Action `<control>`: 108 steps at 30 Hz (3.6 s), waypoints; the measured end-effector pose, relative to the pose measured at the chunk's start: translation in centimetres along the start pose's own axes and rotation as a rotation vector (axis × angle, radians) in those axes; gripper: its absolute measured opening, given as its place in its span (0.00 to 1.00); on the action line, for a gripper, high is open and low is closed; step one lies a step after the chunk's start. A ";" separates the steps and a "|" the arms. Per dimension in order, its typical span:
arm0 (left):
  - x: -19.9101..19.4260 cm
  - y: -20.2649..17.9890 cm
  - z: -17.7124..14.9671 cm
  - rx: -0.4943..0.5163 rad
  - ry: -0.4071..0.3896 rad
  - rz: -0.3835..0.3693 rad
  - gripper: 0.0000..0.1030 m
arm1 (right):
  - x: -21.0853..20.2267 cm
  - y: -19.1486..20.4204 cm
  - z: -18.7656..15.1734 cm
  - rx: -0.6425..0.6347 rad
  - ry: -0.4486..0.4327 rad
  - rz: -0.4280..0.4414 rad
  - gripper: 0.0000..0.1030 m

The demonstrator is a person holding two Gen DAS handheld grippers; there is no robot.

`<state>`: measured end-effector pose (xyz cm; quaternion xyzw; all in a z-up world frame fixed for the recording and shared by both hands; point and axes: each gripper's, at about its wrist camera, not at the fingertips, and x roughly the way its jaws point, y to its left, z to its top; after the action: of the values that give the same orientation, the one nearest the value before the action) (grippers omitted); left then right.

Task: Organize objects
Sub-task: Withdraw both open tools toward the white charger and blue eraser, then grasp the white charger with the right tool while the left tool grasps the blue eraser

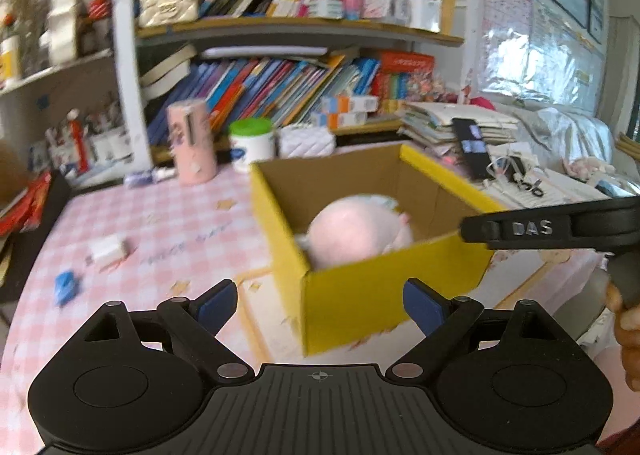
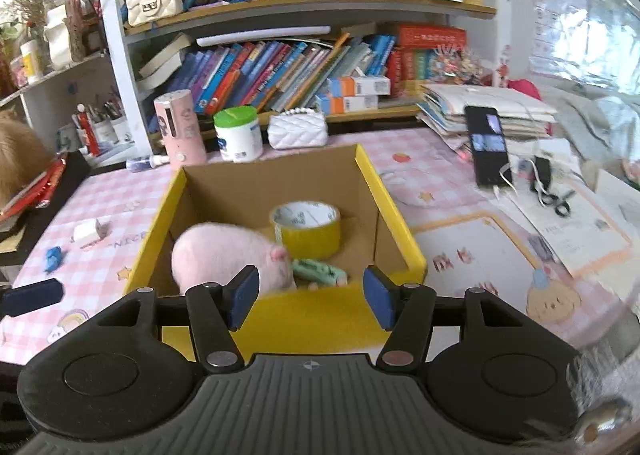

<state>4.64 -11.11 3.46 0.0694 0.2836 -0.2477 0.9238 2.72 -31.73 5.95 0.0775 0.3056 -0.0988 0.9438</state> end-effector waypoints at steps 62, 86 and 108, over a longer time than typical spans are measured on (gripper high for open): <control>-7.3 18.8 -8.9 -0.284 0.153 0.384 0.89 | 1.7 24.9 -7.9 -0.268 0.194 0.289 0.61; 6.3 25.3 -1.1 -0.318 0.187 0.454 0.87 | 16.8 28.2 3.3 -0.302 0.182 0.347 0.61; 15.7 30.3 -0.9 -0.391 0.272 0.413 0.31 | 28.2 36.3 5.8 -0.413 0.279 0.397 0.78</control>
<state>30.56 8.86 -6.42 -0.0211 0.4268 0.0158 0.9039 36.89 -1.67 -3.01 -0.0449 0.4244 0.1628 0.8896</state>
